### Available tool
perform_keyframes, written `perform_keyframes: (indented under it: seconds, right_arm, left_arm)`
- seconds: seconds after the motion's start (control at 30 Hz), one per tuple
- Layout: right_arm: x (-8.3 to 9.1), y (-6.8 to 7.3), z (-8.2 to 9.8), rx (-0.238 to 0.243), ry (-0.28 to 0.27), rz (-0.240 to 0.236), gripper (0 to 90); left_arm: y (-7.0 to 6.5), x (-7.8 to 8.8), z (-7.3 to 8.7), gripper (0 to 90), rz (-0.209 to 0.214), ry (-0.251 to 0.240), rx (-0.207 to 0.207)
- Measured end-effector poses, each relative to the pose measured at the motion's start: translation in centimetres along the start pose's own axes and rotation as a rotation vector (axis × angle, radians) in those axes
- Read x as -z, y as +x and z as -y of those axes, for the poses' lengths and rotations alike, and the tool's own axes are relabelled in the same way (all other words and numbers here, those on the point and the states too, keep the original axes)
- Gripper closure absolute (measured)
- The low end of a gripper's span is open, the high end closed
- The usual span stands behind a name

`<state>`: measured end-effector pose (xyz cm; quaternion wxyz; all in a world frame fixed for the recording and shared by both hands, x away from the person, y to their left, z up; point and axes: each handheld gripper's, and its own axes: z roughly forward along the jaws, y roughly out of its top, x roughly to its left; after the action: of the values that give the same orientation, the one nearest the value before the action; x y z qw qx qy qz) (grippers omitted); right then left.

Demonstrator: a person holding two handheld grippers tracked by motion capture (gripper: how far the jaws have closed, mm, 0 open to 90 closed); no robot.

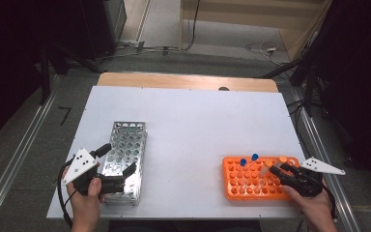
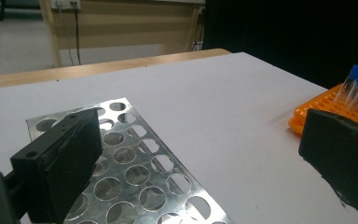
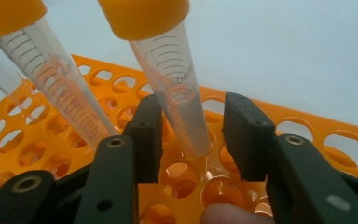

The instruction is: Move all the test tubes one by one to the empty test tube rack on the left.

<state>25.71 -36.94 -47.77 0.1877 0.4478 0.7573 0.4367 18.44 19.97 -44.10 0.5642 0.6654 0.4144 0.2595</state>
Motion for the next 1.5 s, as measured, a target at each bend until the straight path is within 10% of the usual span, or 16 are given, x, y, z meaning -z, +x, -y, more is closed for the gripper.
perform_keyframes:
  seconds: [0.37, 0.8, 1.5]
  right_arm:
    - [-0.1, 0.7, -0.1, 0.032, 0.013, 0.062, 72.7]
    - [1.8, 0.1, -2.7, -0.036, -0.053, -0.034, 73.0]
    - [1.7, 4.2, -8.2, 0.050, -0.161, -0.112, 73.0]
  left_arm:
    - [-0.4, -0.3, -0.3, 0.0, 0.013, 0.006, 0.000]
    - [-1.4, -0.8, -0.9, 0.0, 0.049, 0.014, -0.013]
    - [-3.4, -2.5, -2.4, 0.0, 0.143, 0.041, -0.040]
